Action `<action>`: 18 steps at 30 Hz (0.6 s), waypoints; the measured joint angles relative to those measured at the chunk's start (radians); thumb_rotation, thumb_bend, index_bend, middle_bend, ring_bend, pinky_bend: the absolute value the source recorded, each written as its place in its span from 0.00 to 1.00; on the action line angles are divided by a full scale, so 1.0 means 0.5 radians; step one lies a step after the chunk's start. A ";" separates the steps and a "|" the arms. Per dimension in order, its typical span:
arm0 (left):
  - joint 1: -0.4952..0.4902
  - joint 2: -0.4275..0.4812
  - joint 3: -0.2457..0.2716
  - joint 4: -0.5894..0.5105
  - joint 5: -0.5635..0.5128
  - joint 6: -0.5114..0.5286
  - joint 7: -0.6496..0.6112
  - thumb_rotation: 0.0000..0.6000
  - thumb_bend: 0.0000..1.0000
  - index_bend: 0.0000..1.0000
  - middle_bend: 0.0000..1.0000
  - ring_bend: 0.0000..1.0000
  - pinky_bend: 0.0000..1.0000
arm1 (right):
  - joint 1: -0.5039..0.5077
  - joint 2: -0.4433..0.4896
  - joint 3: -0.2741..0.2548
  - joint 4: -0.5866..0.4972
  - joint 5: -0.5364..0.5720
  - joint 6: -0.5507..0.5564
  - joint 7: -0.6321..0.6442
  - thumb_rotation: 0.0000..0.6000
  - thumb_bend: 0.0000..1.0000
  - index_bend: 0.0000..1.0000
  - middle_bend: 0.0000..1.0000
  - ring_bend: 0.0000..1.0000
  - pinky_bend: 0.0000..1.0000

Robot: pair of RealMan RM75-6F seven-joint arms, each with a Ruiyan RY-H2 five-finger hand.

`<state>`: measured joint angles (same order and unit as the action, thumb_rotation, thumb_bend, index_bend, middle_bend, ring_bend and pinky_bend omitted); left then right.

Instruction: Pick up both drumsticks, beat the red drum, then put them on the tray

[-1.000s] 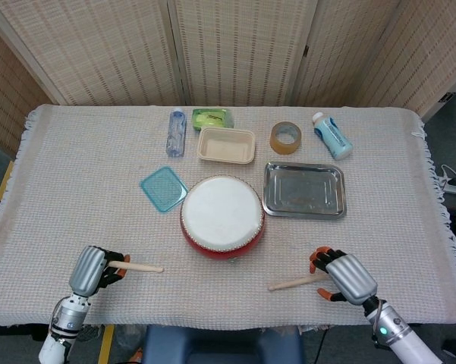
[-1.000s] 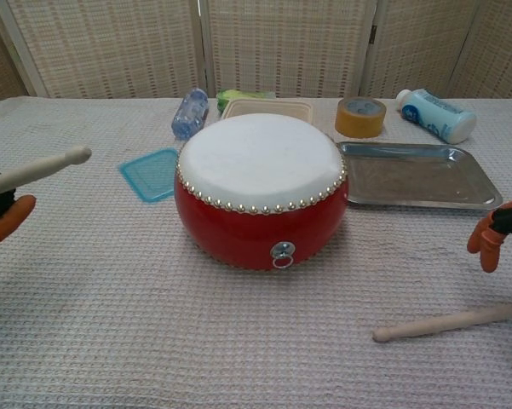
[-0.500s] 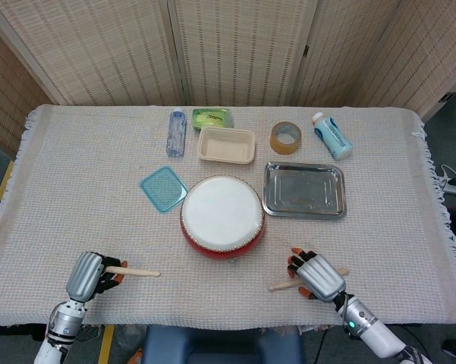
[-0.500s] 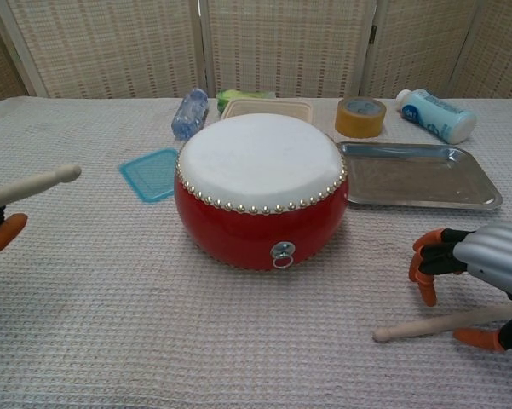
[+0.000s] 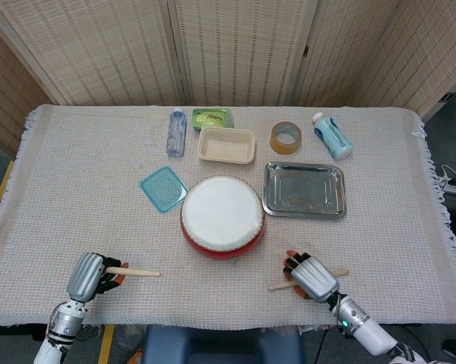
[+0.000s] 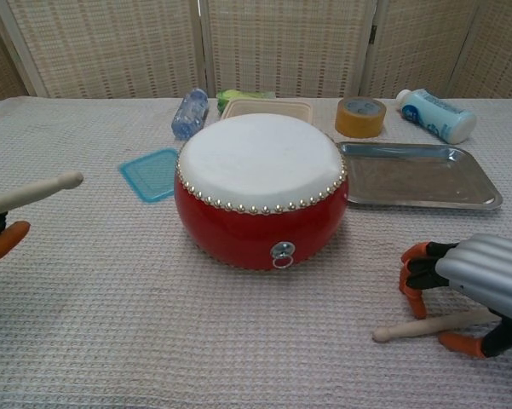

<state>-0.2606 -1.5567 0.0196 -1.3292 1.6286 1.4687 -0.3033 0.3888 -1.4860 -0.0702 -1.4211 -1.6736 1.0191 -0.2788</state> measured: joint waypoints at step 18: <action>0.025 -0.007 -0.013 0.013 -0.002 0.037 -0.053 1.00 0.50 1.00 1.00 1.00 1.00 | -0.019 0.143 0.086 -0.132 0.034 0.321 1.088 1.00 0.36 0.67 0.34 0.25 0.37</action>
<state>-0.2482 -1.5603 0.0133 -1.3228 1.6278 1.4871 -0.3298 0.3791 -1.4145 -0.0272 -1.4872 -1.6565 1.1797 0.2654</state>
